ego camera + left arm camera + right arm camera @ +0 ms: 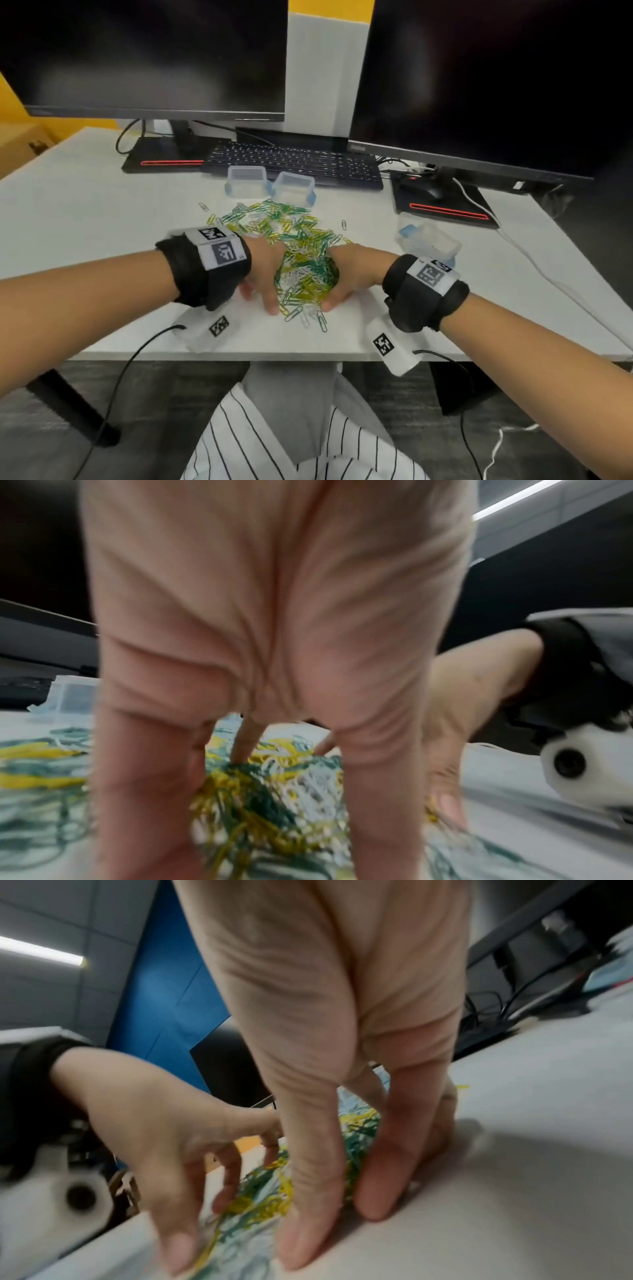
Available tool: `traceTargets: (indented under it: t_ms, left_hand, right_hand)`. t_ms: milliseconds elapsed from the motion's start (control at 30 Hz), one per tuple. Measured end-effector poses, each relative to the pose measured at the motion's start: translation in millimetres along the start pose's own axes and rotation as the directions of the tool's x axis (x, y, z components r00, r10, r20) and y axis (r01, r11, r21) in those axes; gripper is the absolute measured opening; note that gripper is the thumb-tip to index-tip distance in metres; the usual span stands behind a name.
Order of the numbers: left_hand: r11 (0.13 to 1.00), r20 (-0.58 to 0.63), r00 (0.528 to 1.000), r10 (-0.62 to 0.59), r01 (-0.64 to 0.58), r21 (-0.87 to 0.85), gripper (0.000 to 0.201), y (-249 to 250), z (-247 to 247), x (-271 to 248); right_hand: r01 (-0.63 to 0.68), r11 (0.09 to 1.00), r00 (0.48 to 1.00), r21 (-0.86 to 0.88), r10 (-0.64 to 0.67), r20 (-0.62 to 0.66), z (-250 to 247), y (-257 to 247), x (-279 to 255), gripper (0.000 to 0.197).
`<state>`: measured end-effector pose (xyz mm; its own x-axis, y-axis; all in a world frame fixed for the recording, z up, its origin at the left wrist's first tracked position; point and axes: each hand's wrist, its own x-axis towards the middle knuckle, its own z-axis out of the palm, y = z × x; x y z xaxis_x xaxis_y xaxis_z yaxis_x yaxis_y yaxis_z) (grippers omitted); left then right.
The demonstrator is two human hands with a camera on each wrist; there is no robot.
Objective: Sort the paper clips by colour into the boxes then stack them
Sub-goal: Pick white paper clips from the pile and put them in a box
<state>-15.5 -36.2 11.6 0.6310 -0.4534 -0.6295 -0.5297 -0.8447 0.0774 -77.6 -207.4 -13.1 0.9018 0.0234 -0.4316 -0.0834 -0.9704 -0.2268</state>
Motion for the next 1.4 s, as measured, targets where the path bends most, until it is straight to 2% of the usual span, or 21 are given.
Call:
traceTargets:
  t_ms: [100,133,267,367,433,467,533,600,633,700,767,833,900,933,1000,1100,1167,1233,1333,1400]
  left_hand:
    - [0.995,-0.1,0.992,0.071,-0.078,-0.069,0.096,5.8,1.8,15.1]
    - [0.99,-0.122,0.988,0.099,-0.11,-0.089,0.089,8.1,-0.1,19.3]
    - [0.974,-0.27,0.946,0.179,-0.209,-0.086,0.052,6.9,-10.6,39.3]
    - [0.928,-0.365,0.908,0.207,-0.3,-0.219,0.017,0.7,-22.0,48.0]
    - [0.903,-0.409,0.891,0.196,-0.327,-0.279,0.005,-5.7,-28.0,51.5]
    - [0.897,-0.416,0.89,0.188,-0.328,-0.297,0.005,-9.0,-31.6,53.4]
    - [0.877,-0.398,0.901,0.171,-0.323,-0.355,0.007,-12.9,-35.8,54.1]
    - [0.854,-0.382,0.909,0.165,-0.325,-0.405,0.006,-13.8,-38.2,51.1]
    - [0.853,-0.387,0.908,0.16,-0.324,-0.409,0.005,-14.6,-38.8,49.3]
    - [0.869,-0.391,0.909,0.14,-0.303,-0.392,0.011,-14.8,-39.4,44.6]
    - [0.934,-0.395,0.911,0.119,-0.238,-0.268,0.025,-15.0,-38.8,35.4]
    - [0.988,-0.394,0.911,0.124,-0.152,-0.041,0.039,-14.9,-34.4,19.7]
    - [0.989,-0.321,0.936,0.143,-0.12,0.09,0.051,-12.0,-22.3,4.1]
    - [0.984,-0.267,0.951,0.153,-0.123,0.126,0.057,-8.8,-15.2,-2.8]
    - [0.978,-0.173,0.971,0.166,-0.14,0.152,0.066,-2.8,-2.1,-12.3]
    - [0.989,-0.106,0.984,0.144,-0.147,-0.029,0.068,-0.5,9.0,-17.4]
    - [0.984,-0.046,0.991,0.125,-0.129,-0.12,0.063,-2.4,18.4,-20.1]
    - [0.983,-0.042,0.988,0.151,-0.155,-0.095,0.055,-1.3,30.7,-19.1]
    - [0.97,-0.136,0.966,0.222,-0.233,-0.069,0.032,5.3,38.4,-10.3]
    - [0.955,-0.14,0.967,0.211,-0.234,-0.181,0.031,7.4,34.1,0.6]
  right_hand:
    - [0.075,0.996,0.994,0.046,-0.071,-0.082,-1.0,-13.8,9.4,0.079]
    - [0.088,0.994,0.991,0.057,-0.082,-0.108,-0.6,-16.9,14.5,0.076]
    - [0.1,0.959,0.973,0.264,-0.039,-0.226,-2.2,-16.4,33.0,0.041]
    - [0.101,0.858,0.981,0.504,-0.003,-0.192,-14.0,0.9,38.0,0.015]
    - [0.087,0.854,0.981,0.512,0.016,-0.194,-28.0,17.2,35.0,0.005]
    - [0.079,0.877,0.982,0.473,0.013,-0.189,-35.8,23.7,33.7,0.006]
    - [0.059,0.966,0.987,0.252,-0.018,-0.163,-49.7,30.0,25.6,0.021]
    - [0.059,0.998,0.973,-0.025,-0.063,-0.224,-58.6,26.1,16.5,0.03]
    - [0.071,0.995,0.96,-0.063,-0.086,-0.268,-60.6,19.1,10.7,0.03]
    - [0.124,0.988,0.962,0.092,-0.097,-0.254,-58.3,4.6,-2.0,0.029]
    - [0.142,0.968,0.99,0.208,-0.134,-0.054,-47.4,-9.1,-17.2,0.036]
    - [0.113,0.968,0.976,0.222,-0.15,0.158,-30.6,-17.1,-32.4,0.049]
    - [0.071,0.964,0.956,0.257,-0.14,0.258,-11.7,-22.3,-44.2,0.06]
    - [0.063,0.964,0.957,0.258,-0.132,0.258,-1.5,-23.4,-47.7,0.064]
    - [0.091,0.979,0.979,0.183,-0.122,0.163,15.8,-27.3,-49.0,0.071]
    - [0.153,0.97,0.988,0.187,-0.152,-0.019,32.0,-38.5,-43.4,0.073]
    - [0.166,0.968,0.986,0.188,-0.159,-0.051,35.3,-45.1,-38.7,0.07]
    - [0.156,0.953,0.987,0.259,-0.142,-0.072,37.1,-48.7,-34.0,0.059]
    - [0.183,0.915,0.981,0.36,-0.144,-0.133,39.4,-50.8,-25.1,0.039]
    - [0.182,0.906,0.978,0.381,-0.125,-0.169,37.7,-50.3,-17.2,0.022]
